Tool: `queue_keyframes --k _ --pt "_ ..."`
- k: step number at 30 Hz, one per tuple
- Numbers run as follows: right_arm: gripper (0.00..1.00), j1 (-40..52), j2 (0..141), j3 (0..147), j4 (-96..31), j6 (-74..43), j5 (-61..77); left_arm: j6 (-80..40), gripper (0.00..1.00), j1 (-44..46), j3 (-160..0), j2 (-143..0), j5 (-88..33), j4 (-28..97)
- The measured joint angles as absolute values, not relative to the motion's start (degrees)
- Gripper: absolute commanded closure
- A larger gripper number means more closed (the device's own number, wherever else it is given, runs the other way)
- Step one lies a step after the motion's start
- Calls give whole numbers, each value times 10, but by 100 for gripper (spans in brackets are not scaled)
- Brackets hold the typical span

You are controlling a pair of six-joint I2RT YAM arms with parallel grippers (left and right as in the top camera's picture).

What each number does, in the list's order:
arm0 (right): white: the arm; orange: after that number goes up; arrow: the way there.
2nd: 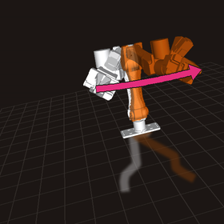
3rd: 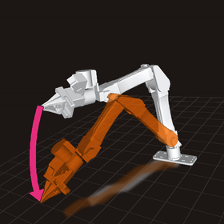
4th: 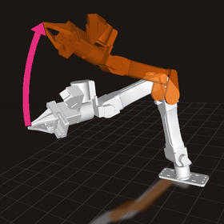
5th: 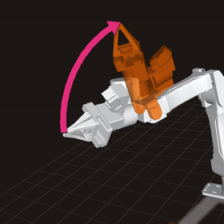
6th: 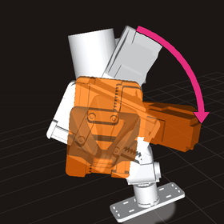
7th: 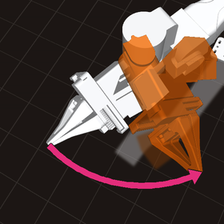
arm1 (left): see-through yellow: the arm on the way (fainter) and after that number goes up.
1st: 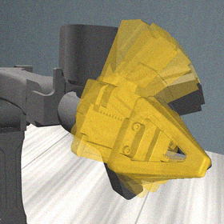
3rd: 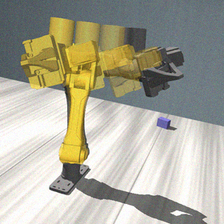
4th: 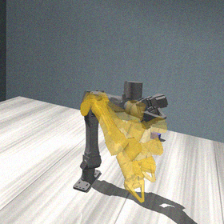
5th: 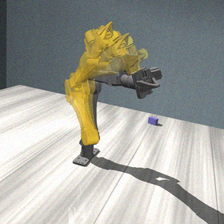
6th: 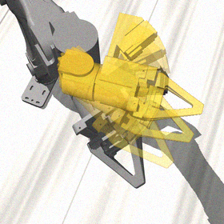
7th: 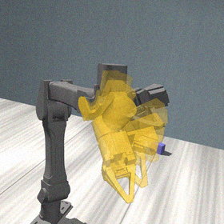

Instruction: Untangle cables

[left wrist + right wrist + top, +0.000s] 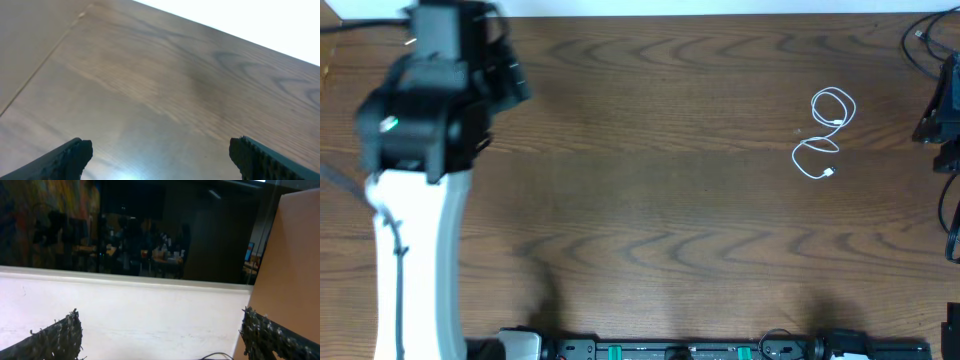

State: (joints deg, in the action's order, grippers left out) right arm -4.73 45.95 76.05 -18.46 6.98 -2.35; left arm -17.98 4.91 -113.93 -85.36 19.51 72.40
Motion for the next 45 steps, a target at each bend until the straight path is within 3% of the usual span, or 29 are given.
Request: queue_keyframes --k 14,30,45 --pt "1 -47 431 761 -187 70 -23 -180 5 8 -1109 -657 196 756" --pt "1 -61 342 760 -255 147 -15 -180 5 8 -945 -372 196 735" --pt "1 -66 148 760 -333 157 65 -180 5 8 -923 -340 196 832"
